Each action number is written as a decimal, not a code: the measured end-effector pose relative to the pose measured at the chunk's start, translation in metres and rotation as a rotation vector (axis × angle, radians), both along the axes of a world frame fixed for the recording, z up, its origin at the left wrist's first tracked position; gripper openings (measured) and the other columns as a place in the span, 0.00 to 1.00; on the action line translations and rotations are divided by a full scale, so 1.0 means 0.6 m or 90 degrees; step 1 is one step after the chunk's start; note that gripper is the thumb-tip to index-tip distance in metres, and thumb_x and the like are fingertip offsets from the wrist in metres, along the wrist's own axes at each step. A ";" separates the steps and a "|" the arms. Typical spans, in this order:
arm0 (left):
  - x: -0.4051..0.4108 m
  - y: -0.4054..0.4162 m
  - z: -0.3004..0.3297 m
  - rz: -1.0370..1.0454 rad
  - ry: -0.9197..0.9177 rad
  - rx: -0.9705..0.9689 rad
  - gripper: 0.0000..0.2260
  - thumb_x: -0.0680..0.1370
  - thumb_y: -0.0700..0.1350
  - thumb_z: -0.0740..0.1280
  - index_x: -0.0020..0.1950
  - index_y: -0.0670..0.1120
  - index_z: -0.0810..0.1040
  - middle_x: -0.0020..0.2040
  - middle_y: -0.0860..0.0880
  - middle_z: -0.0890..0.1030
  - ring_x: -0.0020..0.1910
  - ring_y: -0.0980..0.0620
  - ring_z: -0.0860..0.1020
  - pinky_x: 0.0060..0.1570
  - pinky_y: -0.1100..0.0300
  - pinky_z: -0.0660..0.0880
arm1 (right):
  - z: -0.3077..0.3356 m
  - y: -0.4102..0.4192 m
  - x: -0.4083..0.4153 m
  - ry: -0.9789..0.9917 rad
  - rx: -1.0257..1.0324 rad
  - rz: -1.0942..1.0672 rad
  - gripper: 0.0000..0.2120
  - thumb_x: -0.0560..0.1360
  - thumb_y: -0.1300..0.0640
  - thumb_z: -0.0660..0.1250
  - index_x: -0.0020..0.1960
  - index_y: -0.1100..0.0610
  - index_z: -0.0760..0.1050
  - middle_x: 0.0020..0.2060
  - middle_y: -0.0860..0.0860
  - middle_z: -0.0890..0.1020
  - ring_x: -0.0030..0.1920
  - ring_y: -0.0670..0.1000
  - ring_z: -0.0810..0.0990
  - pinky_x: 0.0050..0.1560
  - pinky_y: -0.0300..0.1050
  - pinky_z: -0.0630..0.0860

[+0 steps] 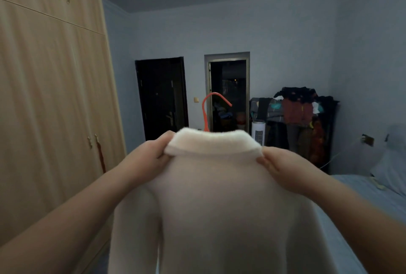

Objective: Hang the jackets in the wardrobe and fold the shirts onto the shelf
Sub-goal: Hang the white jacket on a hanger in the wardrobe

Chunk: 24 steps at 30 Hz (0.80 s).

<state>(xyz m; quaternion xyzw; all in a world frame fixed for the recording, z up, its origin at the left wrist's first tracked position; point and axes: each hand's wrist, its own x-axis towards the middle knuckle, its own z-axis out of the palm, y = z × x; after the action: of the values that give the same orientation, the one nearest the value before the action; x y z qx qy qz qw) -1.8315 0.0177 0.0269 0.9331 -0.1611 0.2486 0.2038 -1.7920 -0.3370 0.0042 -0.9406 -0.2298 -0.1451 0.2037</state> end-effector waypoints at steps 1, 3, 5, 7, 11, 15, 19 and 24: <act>0.003 -0.001 -0.001 0.001 0.007 0.004 0.09 0.79 0.51 0.60 0.58 0.62 0.69 0.50 0.57 0.82 0.50 0.55 0.80 0.50 0.50 0.78 | -0.005 0.001 -0.001 0.013 0.005 -0.001 0.08 0.82 0.47 0.57 0.44 0.42 0.69 0.40 0.43 0.76 0.41 0.45 0.76 0.41 0.43 0.71; 0.006 0.003 -0.005 0.013 0.014 0.009 0.08 0.79 0.51 0.60 0.55 0.63 0.68 0.48 0.58 0.81 0.49 0.56 0.80 0.49 0.50 0.78 | -0.002 0.007 -0.007 0.014 0.106 0.029 0.10 0.80 0.54 0.59 0.58 0.41 0.69 0.49 0.40 0.75 0.49 0.45 0.77 0.45 0.41 0.72; 0.004 0.006 -0.013 0.027 0.015 0.009 0.08 0.78 0.51 0.60 0.54 0.63 0.67 0.47 0.58 0.81 0.47 0.55 0.80 0.48 0.50 0.78 | 0.009 0.026 -0.019 -0.007 0.223 0.066 0.23 0.81 0.51 0.59 0.74 0.40 0.60 0.57 0.37 0.73 0.54 0.41 0.77 0.52 0.41 0.73; -0.003 0.002 -0.020 0.043 -0.002 0.015 0.08 0.79 0.49 0.61 0.55 0.61 0.67 0.48 0.55 0.81 0.47 0.51 0.80 0.47 0.50 0.77 | 0.012 0.058 -0.021 0.016 0.190 0.059 0.25 0.80 0.39 0.55 0.76 0.40 0.57 0.57 0.38 0.74 0.55 0.43 0.78 0.56 0.47 0.74; -0.017 0.009 -0.030 0.072 -0.007 0.008 0.07 0.79 0.47 0.62 0.55 0.59 0.69 0.48 0.54 0.81 0.47 0.51 0.80 0.46 0.50 0.77 | -0.020 0.105 -0.004 0.082 0.160 0.048 0.28 0.73 0.26 0.53 0.61 0.43 0.74 0.51 0.42 0.82 0.51 0.46 0.80 0.56 0.54 0.78; -0.047 0.048 -0.034 0.014 0.152 -0.043 0.09 0.78 0.48 0.66 0.51 0.62 0.72 0.46 0.61 0.80 0.48 0.62 0.78 0.52 0.50 0.77 | -0.032 0.142 -0.003 -0.034 0.165 0.047 0.19 0.76 0.35 0.61 0.57 0.46 0.73 0.47 0.45 0.81 0.46 0.48 0.79 0.46 0.49 0.76; -0.102 0.105 -0.021 -0.026 0.328 -0.114 0.20 0.76 0.53 0.71 0.66 0.64 0.70 0.59 0.61 0.80 0.60 0.62 0.77 0.59 0.56 0.76 | -0.010 0.195 -0.024 -0.086 0.137 0.094 0.18 0.75 0.35 0.61 0.55 0.47 0.73 0.44 0.46 0.81 0.45 0.51 0.80 0.46 0.53 0.77; -0.182 0.126 -0.032 0.004 0.161 -0.329 0.13 0.76 0.59 0.66 0.58 0.56 0.79 0.50 0.56 0.84 0.49 0.60 0.82 0.46 0.63 0.76 | 0.025 0.286 -0.065 -0.139 0.060 0.196 0.18 0.72 0.33 0.62 0.51 0.46 0.69 0.41 0.45 0.80 0.43 0.50 0.79 0.46 0.53 0.77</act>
<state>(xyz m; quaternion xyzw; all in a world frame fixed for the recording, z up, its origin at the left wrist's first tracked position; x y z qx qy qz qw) -1.9408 0.0934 0.0079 0.8743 -0.0625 0.1639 0.4526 -1.8310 -0.1654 0.0191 -0.8623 -0.3847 -0.2241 0.2413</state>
